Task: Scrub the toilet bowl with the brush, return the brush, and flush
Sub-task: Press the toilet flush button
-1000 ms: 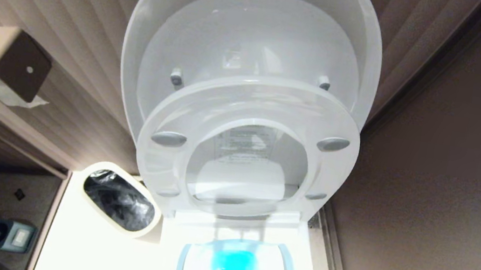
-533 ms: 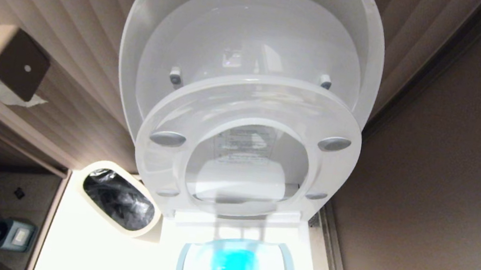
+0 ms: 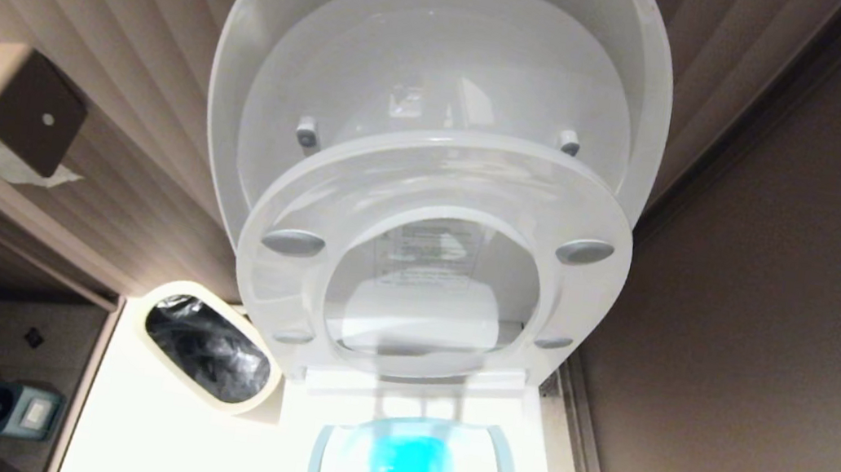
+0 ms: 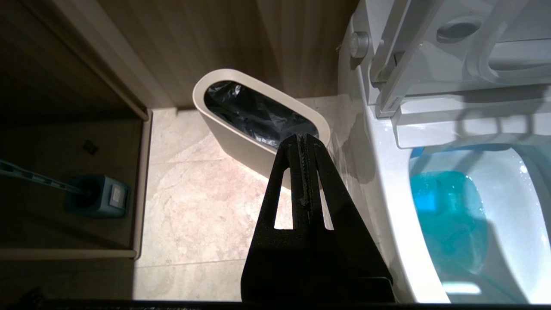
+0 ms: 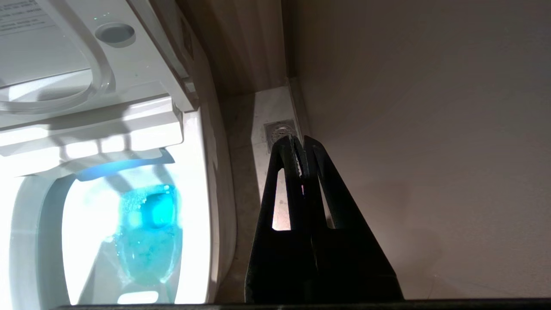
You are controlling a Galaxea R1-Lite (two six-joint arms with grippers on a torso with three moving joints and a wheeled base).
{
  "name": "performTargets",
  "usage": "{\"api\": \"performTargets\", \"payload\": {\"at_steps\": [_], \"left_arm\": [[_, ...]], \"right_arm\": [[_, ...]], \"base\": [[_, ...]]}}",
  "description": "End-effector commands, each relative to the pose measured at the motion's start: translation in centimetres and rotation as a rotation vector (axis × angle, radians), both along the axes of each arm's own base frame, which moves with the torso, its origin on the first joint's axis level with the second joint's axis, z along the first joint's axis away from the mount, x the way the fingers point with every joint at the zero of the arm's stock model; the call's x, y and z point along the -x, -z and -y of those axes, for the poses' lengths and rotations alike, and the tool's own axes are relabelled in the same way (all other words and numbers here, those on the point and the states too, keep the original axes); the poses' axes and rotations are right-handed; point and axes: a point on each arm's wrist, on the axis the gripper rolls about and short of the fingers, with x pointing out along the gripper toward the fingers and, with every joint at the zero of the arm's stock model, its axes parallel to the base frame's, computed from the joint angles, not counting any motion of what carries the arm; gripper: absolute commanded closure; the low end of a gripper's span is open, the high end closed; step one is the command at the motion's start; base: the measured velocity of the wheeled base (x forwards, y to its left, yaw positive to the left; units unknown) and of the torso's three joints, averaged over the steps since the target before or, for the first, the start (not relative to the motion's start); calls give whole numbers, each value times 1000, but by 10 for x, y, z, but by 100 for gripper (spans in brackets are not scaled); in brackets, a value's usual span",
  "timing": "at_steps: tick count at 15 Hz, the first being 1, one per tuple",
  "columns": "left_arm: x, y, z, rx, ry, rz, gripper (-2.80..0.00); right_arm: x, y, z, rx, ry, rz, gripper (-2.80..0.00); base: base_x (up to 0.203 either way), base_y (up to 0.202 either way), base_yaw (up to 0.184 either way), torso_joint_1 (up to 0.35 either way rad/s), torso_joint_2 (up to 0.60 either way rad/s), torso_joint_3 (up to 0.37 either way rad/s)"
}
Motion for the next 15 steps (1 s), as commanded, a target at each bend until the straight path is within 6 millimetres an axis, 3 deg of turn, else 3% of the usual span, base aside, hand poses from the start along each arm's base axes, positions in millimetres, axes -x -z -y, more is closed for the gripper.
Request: {"api": "performTargets", "payload": {"at_steps": [1,4,7,9,12,15], "left_arm": [[0,0,0,-1,-1,2,0],[1,-5,0,3,1,24,0],[21,-58,2,30,71,152,0],[31,-91,4,45,147,97,0],[13,-104,6,83,290,-139,0],[-21,-114,8,191,372,-338,0]], "right_arm": [[0,0,0,0,-1,0,0],[0,0,0,-1,1,0,0],[0,0,0,-1,0,0,0],[0,0,0,0,-1,0,0],[0,0,0,-1,-1,0,0],[0,0,0,-1,1,0,0]], "base": [[0,0,0,0,0,0],[0,0,0,0,0,0],[0,0,0,0,0,0],[0,0,0,0,0,0],[0,0,0,0,0,0],[0,0,0,0,0,0]]}}
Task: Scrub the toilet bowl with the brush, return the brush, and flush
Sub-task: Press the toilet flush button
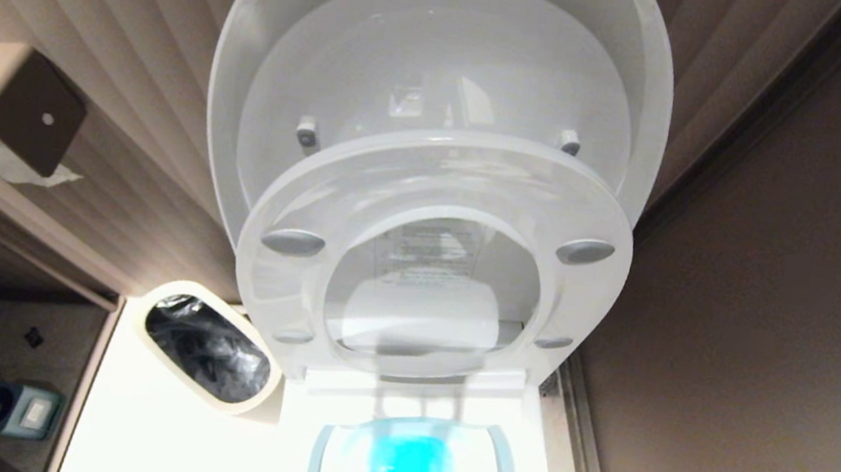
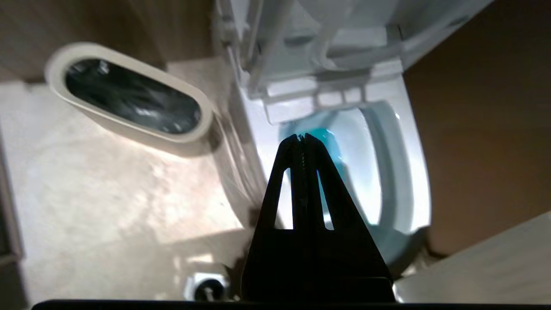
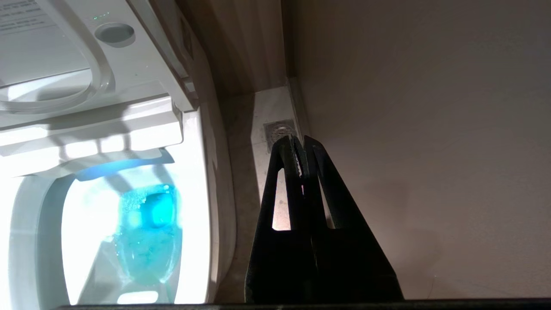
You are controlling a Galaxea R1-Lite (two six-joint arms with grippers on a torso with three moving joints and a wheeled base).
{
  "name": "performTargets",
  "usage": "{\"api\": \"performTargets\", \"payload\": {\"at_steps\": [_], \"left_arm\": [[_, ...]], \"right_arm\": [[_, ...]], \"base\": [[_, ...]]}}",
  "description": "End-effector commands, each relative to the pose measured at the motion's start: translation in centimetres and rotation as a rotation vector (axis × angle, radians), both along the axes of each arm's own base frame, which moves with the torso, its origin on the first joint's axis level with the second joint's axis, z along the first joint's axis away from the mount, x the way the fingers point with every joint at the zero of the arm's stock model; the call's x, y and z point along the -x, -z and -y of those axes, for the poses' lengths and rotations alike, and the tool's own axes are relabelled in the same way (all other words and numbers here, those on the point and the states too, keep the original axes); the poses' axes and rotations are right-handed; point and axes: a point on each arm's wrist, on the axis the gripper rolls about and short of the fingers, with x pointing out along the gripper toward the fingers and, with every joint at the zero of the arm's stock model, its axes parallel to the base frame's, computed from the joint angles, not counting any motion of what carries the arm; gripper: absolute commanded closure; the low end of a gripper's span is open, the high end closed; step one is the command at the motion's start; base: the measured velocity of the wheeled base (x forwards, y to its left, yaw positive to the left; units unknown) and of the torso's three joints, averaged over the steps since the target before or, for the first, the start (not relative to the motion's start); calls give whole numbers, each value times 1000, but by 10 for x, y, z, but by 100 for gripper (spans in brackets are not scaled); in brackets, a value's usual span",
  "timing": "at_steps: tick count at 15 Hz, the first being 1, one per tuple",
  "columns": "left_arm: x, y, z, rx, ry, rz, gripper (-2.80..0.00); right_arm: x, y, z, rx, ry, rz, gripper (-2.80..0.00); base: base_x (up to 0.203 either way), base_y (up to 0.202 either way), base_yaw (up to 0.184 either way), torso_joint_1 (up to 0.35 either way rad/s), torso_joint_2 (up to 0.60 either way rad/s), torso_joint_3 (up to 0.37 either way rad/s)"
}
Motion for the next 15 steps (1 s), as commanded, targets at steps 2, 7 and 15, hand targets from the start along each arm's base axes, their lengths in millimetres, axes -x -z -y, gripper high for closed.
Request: {"api": "performTargets", "payload": {"at_steps": [2,7,15], "left_arm": [[-60,-15,3,86,38,-311,0],[-144,-11,6,208,84,-548,0],[-264,41,-17,460,108,-649,0]], "right_arm": [[0,0,0,-1,-1,0,0],[0,0,0,-1,0,0,0],[0,0,0,0,-1,0,0]], "base": [[0,0,0,0,0,0],[0,0,0,0,0,0],[0,0,0,0,0,0]]}}
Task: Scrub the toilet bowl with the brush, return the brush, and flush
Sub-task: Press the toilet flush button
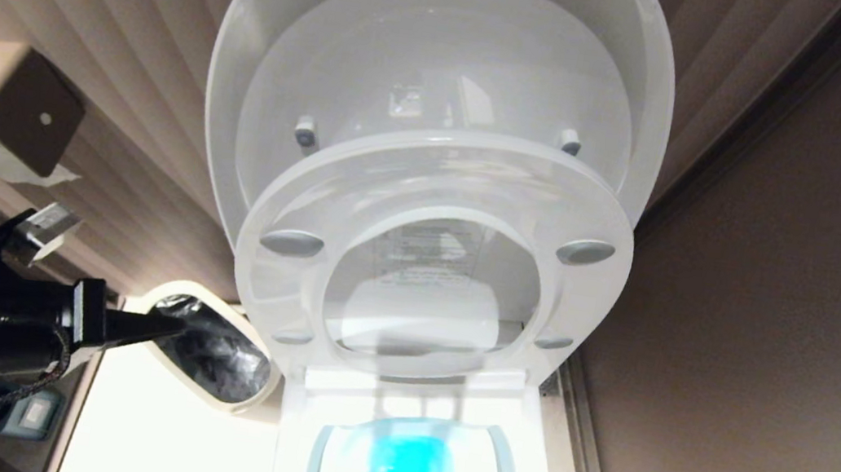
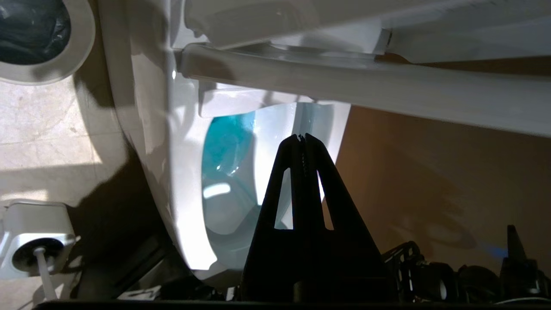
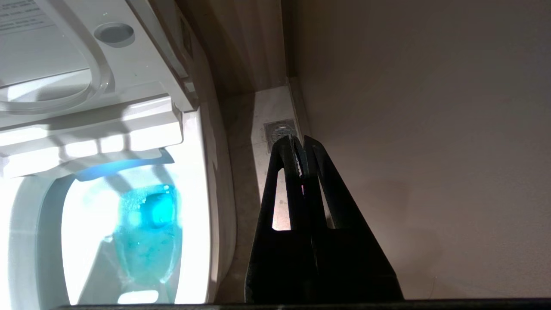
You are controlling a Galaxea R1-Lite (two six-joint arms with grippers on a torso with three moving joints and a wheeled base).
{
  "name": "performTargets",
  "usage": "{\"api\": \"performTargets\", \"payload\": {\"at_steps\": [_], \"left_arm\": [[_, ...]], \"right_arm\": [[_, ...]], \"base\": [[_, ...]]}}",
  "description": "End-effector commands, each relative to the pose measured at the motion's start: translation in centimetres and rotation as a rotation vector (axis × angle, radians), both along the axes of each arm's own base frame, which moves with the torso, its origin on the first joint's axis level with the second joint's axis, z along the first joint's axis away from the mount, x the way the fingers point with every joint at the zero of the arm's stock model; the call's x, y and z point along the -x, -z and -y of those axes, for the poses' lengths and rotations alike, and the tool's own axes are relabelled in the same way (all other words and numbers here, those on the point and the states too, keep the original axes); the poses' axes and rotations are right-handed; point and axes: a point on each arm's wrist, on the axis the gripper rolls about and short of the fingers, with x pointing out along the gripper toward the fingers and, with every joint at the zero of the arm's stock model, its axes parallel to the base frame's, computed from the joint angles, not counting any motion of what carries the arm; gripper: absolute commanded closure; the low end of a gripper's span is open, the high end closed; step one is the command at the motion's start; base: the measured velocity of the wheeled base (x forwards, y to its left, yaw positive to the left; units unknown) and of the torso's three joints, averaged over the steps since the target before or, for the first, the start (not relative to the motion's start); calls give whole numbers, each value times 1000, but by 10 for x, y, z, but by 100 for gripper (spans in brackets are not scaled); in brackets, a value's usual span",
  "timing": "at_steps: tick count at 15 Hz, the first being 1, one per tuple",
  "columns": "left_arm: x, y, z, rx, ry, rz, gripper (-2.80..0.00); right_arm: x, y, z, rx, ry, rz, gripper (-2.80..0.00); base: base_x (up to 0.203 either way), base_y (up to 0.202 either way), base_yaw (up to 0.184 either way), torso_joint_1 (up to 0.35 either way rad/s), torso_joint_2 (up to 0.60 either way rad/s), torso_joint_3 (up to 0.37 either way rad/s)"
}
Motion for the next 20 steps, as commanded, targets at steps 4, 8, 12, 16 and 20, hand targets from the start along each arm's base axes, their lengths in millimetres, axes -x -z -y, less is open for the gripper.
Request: {"api": "performTargets", "payload": {"at_steps": [4,8,12,16,20], "left_arm": [[-38,37,-41,161,66,-81,0],[-62,83,-57,149,135,-103,0],[-86,116,-69,134,141,-62,0],[-105,137,-88,125,91,-56,0],[-137,138,-95,125,67,-40,0]], "right_arm": [[0,0,0,-1,-1,0,0],[0,0,0,1,-1,0,0],[0,0,0,-1,-1,0,0],[0,0,0,1,-1,0,0],[0,0,0,-1,0,0,0]], "base": [[0,0,0,0,0,0],[0,0,0,0,0,0],[0,0,0,0,0,0],[0,0,0,0,0,0],[0,0,0,0,0,0]]}}
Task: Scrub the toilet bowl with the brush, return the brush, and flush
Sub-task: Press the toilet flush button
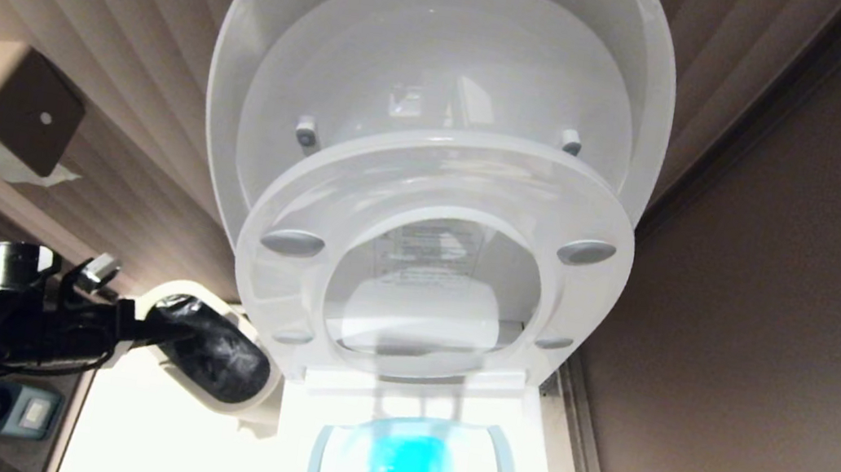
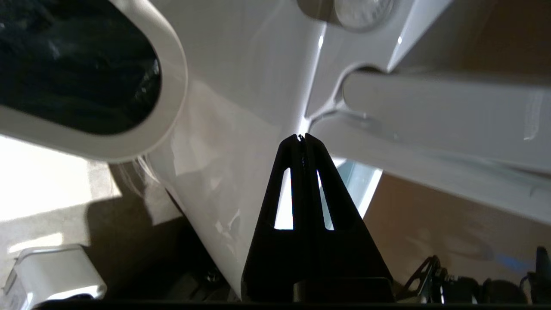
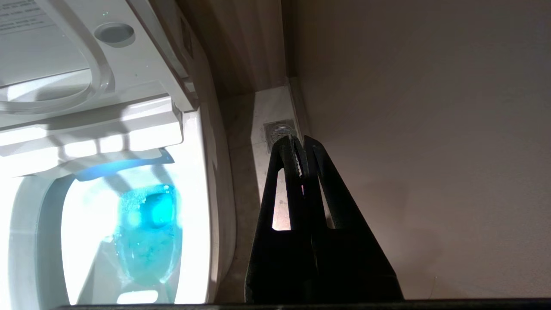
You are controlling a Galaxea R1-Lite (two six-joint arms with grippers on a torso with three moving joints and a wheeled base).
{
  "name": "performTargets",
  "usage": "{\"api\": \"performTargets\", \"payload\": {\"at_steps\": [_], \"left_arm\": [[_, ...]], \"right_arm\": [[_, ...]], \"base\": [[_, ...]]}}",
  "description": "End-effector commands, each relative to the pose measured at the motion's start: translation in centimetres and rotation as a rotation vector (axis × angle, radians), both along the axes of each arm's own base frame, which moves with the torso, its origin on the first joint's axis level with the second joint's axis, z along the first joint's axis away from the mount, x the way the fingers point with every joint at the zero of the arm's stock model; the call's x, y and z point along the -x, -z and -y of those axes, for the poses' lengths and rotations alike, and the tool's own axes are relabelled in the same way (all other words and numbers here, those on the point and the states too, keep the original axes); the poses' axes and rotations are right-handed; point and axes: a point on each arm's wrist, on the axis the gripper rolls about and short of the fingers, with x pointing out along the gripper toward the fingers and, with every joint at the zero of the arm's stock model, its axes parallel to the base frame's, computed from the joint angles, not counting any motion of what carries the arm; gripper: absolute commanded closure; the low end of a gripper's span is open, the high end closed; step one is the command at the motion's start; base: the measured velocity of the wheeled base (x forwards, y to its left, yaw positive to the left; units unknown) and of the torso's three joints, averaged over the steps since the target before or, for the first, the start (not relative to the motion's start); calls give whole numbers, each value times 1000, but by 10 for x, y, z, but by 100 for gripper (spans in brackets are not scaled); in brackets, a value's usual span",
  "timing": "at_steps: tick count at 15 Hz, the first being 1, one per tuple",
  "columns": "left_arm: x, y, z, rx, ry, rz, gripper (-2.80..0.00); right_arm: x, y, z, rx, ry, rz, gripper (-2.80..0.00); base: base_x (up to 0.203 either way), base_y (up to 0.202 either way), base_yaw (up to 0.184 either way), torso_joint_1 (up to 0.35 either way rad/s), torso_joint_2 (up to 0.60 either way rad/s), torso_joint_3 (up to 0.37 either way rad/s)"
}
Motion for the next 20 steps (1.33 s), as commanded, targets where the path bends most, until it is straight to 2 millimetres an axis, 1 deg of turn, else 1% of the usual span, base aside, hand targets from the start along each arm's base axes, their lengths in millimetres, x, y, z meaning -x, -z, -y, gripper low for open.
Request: {"api": "performTargets", "payload": {"at_steps": [1,3,7,9,11,16,20], "left_arm": [[-20,8,-2,-2,-4,3,0],[-34,7,4,-37,-9,17,0],[-66,6,31,-41,12,28,0],[-76,5,46,-27,37,29,0],[-79,0,48,-27,42,43,0],[-80,-1,48,-24,40,45,0],[-84,-5,59,-15,40,64,0]], "right_arm": [[0,0,0,0,-1,0,0],[0,0,0,-1,1,0,0],[0,0,0,0,-1,0,0],[0,0,0,-1,0,0,0],[0,0,0,-1,1,0,0],[0,0,0,-1,1,0,0],[0,0,0,0,1,0,0]], "base": [[0,0,0,0,0,0],[0,0,0,0,0,0],[0,0,0,0,0,0],[0,0,0,0,0,0],[0,0,0,0,0,0],[0,0,0,0,0,0],[0,0,0,0,0,0]]}}
